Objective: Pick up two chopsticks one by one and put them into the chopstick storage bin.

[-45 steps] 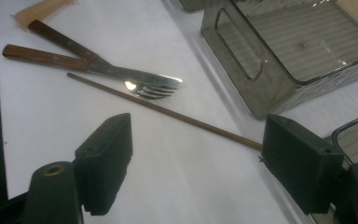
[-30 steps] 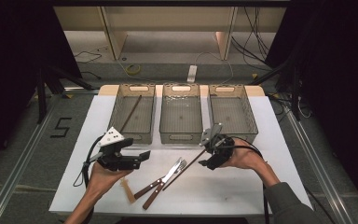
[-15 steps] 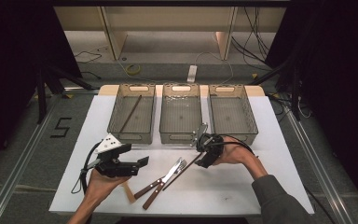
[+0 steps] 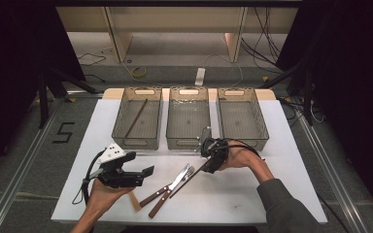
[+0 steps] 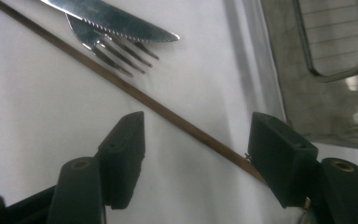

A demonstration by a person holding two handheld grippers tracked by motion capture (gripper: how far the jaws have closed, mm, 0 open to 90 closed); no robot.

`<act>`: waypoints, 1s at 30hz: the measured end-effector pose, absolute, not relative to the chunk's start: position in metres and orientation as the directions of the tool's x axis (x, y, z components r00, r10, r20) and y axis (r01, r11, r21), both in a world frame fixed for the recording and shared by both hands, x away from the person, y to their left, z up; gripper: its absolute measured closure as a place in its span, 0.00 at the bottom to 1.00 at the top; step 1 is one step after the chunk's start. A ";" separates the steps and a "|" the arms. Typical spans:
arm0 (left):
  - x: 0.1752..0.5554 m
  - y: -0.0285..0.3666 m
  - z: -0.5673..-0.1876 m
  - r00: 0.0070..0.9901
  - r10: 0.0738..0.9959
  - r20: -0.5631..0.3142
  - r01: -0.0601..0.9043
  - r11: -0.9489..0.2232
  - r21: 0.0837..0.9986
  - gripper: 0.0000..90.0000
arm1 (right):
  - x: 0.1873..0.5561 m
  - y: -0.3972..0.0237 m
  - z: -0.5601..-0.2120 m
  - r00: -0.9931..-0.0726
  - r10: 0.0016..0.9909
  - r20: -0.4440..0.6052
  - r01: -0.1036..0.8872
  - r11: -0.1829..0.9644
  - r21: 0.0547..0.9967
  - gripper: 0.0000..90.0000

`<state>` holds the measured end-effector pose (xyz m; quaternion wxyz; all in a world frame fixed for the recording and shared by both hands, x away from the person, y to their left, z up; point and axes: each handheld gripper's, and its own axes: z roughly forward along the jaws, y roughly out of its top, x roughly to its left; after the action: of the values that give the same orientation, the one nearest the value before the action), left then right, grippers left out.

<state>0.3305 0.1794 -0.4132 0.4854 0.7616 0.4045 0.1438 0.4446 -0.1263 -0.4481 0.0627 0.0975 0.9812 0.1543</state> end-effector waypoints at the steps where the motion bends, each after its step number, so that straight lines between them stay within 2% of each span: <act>1: 0.331 0.180 -0.413 0.631 0.756 -0.173 0.477 -0.202 0.855 0.16 | 0.445 -0.126 -0.449 -0.975 0.204 -0.092 0.167 0.936 0.310 0.42; 14: 0.332 0.177 -0.416 0.635 0.753 -0.173 0.482 -0.212 0.850 0.16 | 0.449 -0.116 -0.461 -0.984 0.169 -0.051 0.149 0.952 0.266 0.48; 19: 0.332 0.177 -0.416 0.638 0.750 -0.174 0.483 -0.214 0.849 0.16 | 0.448 -0.115 -0.459 -0.983 0.179 -0.030 0.166 0.955 0.245 0.52; 24: 0.331 0.175 -0.417 0.645 0.746 -0.166 0.482 -0.228 0.846 0.16 | 0.448 -0.115 -0.459 -0.989 0.147 -0.028 0.136 0.963 0.232 0.57; 25: 0.331 0.175 -0.416 0.648 0.743 -0.168 0.484 -0.231 0.844 0.16 | 0.446 -0.114 -0.458 -0.985 0.170 -0.012 0.164 0.961 0.221 0.58; 27: 0.331 0.175 -0.417 0.649 0.743 -0.166 0.483 -0.234 0.844 0.16 | 0.447 -0.115 -0.459 -0.991 0.134 -0.026 0.125 0.967 0.221 0.60; 30: 0.331 0.175 -0.417 0.649 0.742 -0.169 0.486 -0.232 0.843 0.16 | 0.444 -0.115 -0.458 -0.991 0.135 -0.020 0.129 0.972 0.195 0.62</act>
<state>0.3314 0.1746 -0.4169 0.4758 0.7732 0.3969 0.1348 0.4440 -0.1152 -0.4578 0.0168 0.0666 0.9929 0.0973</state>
